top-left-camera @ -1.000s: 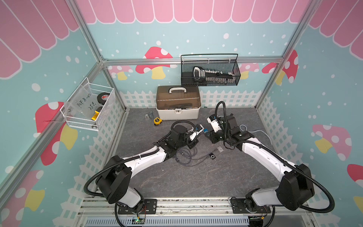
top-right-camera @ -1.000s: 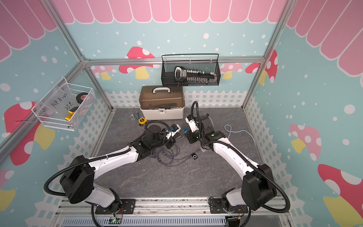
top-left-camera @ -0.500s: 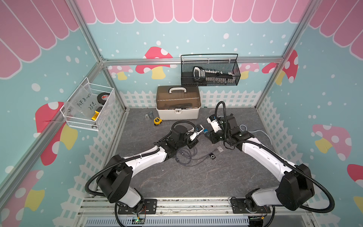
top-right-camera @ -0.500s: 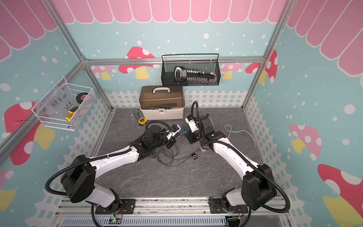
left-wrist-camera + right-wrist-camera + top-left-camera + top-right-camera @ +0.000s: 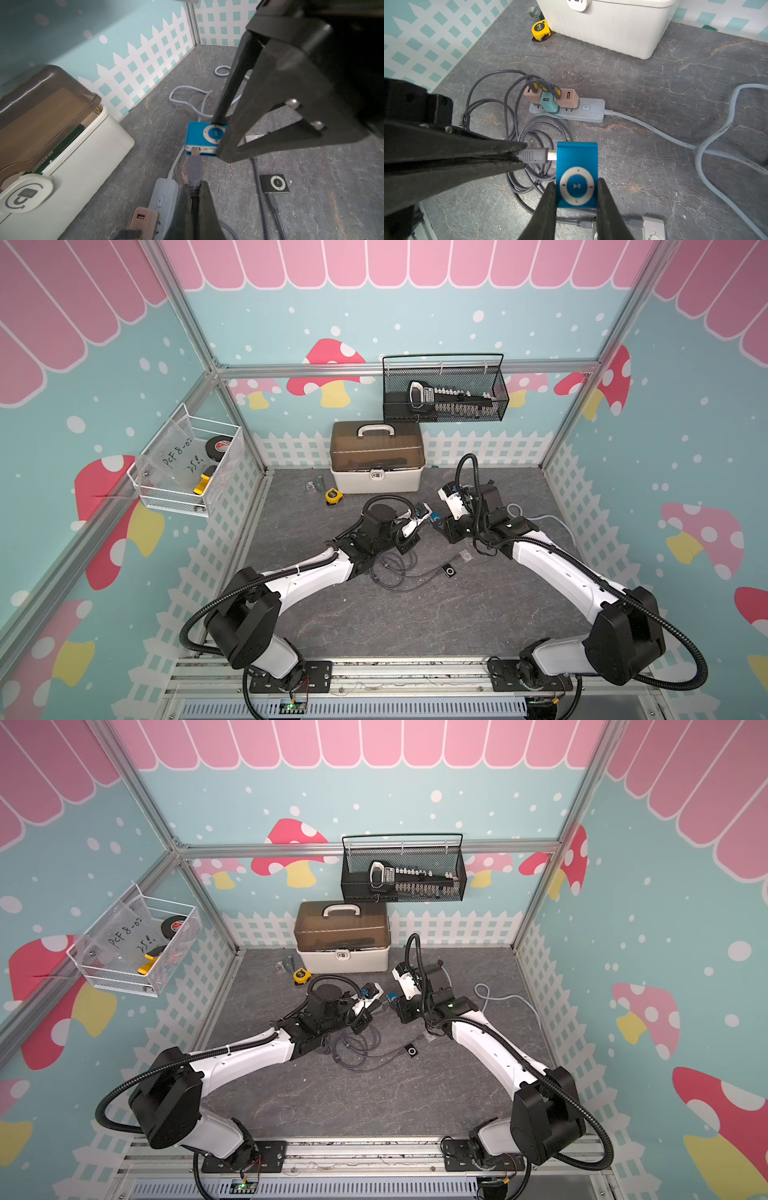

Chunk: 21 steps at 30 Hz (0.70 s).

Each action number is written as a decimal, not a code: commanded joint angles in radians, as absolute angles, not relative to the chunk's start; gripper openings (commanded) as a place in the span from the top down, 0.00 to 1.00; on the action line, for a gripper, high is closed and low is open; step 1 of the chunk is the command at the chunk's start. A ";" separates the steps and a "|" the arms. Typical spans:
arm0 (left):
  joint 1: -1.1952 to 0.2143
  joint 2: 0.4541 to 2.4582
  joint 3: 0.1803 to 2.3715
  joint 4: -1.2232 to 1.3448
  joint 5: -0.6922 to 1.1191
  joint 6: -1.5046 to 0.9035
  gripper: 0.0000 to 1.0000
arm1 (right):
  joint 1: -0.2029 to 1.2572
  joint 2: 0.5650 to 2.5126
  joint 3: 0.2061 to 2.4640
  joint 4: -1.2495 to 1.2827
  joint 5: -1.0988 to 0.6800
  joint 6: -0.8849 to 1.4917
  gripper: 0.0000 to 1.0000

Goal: Charge mp3
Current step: Insert the charging cable into the MP3 player.

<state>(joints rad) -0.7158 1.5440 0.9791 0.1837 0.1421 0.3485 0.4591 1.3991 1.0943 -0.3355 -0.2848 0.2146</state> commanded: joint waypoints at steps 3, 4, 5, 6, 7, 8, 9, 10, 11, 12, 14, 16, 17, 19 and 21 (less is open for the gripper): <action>-0.722 1.563 1.017 0.204 0.145 0.360 1.00 | 0.481 1.397 1.114 -0.334 -0.316 0.194 0.88; -0.723 1.564 1.018 0.205 0.145 0.360 1.00 | 0.484 1.397 1.115 -0.334 -0.313 0.192 0.89; -0.724 1.566 1.020 0.204 0.146 0.360 1.00 | 0.491 1.396 1.119 -0.337 -0.302 0.188 0.89; -0.724 1.569 1.022 0.204 0.146 0.362 1.00 | 0.496 1.395 1.120 -0.339 -0.295 0.185 0.89; -0.726 1.572 1.026 0.203 0.146 0.362 1.00 | 0.501 1.395 1.123 -0.341 -0.289 0.183 0.89; -0.727 1.574 1.027 0.203 0.145 0.363 1.00 | 0.507 1.392 1.123 -0.342 -0.280 0.181 0.89; -0.729 1.576 1.030 0.203 0.143 0.364 1.00 | 0.509 1.391 1.124 -0.342 -0.270 0.178 0.89; -0.730 1.578 1.033 0.204 0.138 0.365 1.00 | 0.515 1.387 1.125 -0.344 -0.267 0.172 0.90; -0.730 1.580 1.035 0.204 0.138 0.365 1.00 | 0.519 1.386 1.124 -0.348 -0.256 0.169 0.90; -0.732 1.582 1.038 0.203 0.137 0.365 1.00 | 0.521 1.383 1.124 -0.349 -0.248 0.170 0.90; -0.732 1.585 1.045 0.204 0.135 0.365 1.00 | 0.529 1.382 1.124 -0.352 -0.239 0.165 0.90; -0.733 1.589 1.051 0.200 0.135 0.365 1.00 | 0.538 1.378 1.124 -0.350 -0.231 0.157 0.90; -0.733 1.591 1.056 0.195 0.135 0.367 1.00 | 0.545 1.374 1.123 -0.350 -0.221 0.149 0.90; -0.733 1.595 1.062 0.195 0.133 0.367 1.00 | 0.551 1.373 1.122 -0.350 -0.222 0.145 0.90; -0.733 1.596 1.063 0.202 0.135 0.368 1.00 | 0.557 1.370 1.120 -0.349 -0.231 0.142 0.90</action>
